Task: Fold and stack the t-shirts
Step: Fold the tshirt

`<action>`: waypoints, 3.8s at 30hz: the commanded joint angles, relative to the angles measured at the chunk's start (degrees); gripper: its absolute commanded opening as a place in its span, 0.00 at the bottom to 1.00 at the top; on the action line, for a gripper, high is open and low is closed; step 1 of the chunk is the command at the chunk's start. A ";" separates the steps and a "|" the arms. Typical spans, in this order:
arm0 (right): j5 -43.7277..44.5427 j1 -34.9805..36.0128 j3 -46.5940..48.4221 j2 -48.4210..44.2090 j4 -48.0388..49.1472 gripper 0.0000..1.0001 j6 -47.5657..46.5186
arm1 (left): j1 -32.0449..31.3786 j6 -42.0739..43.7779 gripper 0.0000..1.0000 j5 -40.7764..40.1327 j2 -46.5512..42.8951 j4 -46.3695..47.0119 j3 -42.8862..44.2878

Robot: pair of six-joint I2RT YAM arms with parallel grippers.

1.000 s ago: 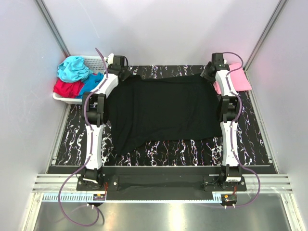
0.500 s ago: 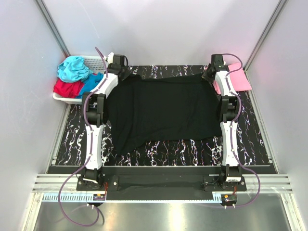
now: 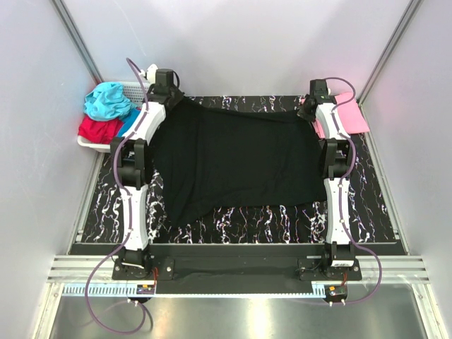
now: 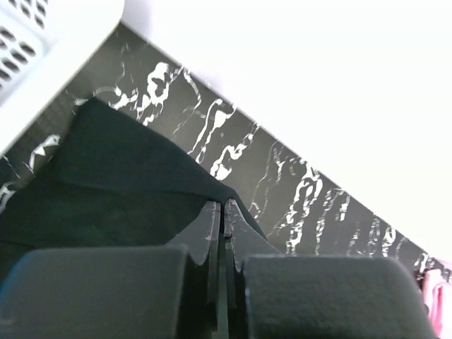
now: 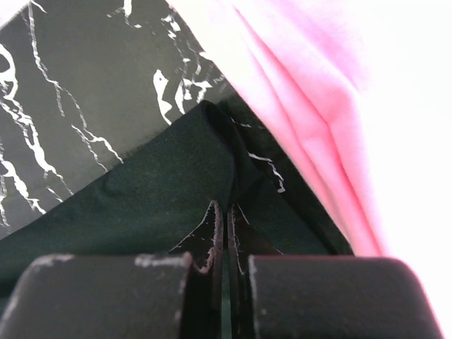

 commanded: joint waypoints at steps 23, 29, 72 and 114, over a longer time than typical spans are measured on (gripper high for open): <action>3.95 0.34 -3.40 -17.24 -13.16 0.00 -2.24 | -2.23 7.09 0.00 -6.27 -21.28 -3.40 -18.09; 4.30 0.34 -10.41 -21.89 -15.36 0.00 -0.65 | -2.58 6.48 0.00 -6.97 -23.83 -5.60 -20.38; 10.63 0.34 -43.13 -50.29 -14.75 0.00 3.66 | -5.74 2.96 0.00 -15.41 -45.89 -21.59 -39.09; -7.20 1.75 -39.01 -44.24 -21.78 0.12 6.74 | -11.99 -0.38 0.53 -2.50 -40.54 -30.74 -39.56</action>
